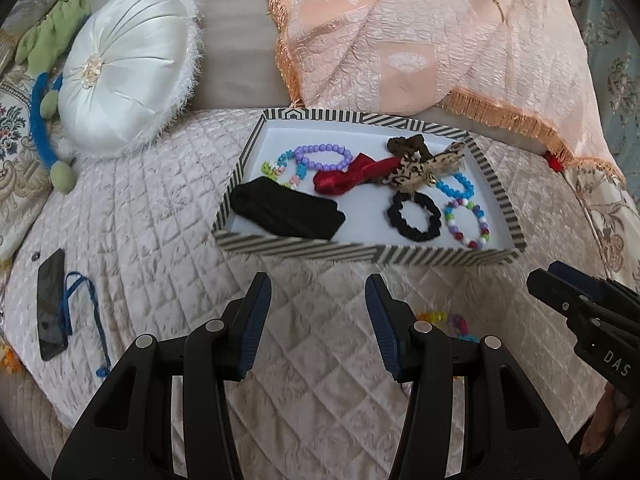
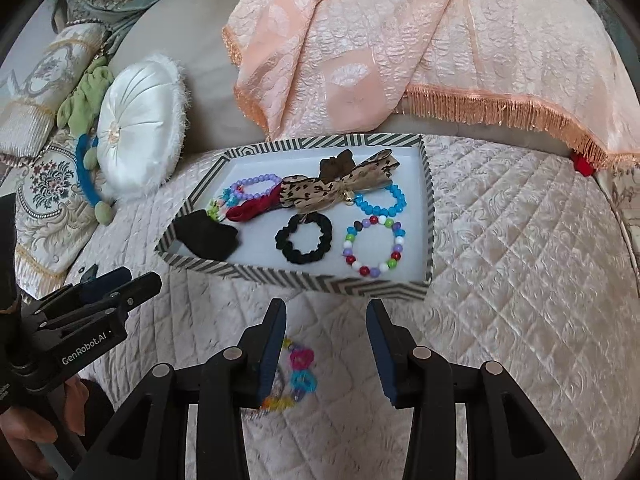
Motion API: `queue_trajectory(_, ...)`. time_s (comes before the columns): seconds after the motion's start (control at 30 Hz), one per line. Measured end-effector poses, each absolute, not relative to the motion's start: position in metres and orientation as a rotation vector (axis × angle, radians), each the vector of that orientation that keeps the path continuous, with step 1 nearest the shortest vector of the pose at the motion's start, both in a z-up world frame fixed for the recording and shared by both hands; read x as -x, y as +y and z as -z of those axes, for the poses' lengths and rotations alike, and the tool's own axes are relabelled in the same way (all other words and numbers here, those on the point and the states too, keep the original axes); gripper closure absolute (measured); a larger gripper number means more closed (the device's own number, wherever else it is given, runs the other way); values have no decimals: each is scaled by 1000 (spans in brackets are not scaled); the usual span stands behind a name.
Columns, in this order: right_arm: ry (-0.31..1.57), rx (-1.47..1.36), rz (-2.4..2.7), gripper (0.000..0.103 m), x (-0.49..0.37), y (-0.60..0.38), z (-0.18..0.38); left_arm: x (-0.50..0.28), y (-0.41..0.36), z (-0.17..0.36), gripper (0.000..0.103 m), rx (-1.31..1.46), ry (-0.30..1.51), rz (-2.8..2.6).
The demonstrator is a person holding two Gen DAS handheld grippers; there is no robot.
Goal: Organize jewelry
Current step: 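Move left tool toward silver beaded bracelet while right tool approaches rainbow bracelet, then grasp silver beaded bracelet with left tool while right tool grasps rainbow bracelet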
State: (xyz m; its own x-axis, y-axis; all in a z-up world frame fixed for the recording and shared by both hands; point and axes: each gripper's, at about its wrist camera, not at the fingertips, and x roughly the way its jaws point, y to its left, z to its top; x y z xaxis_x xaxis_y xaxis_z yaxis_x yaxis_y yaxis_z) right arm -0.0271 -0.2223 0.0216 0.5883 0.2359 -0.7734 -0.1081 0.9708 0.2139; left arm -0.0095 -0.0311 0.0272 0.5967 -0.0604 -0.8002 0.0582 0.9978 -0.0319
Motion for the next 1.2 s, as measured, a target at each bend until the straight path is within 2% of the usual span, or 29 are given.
queue_trajectory(0.5, 973, -144, -214, 60, 57, -227, -4, 37, -30, -2, 53, 67, 1052, 154)
queue_trajectory(1.03, 1073, -22, -328, 61, 12, -196, 51, 39, -19, 21, 52, 84, 1125, 165)
queue_trajectory(1.13, 1069, 17, -320, 70, 8, -195, 57, 37, -19, 23, 52, 95, 1138, 176)
queue_trajectory(1.2, 1056, 27, -313, 84, 8, -198, 57, 37, -21, 24, 52, 102, 1146, 191)
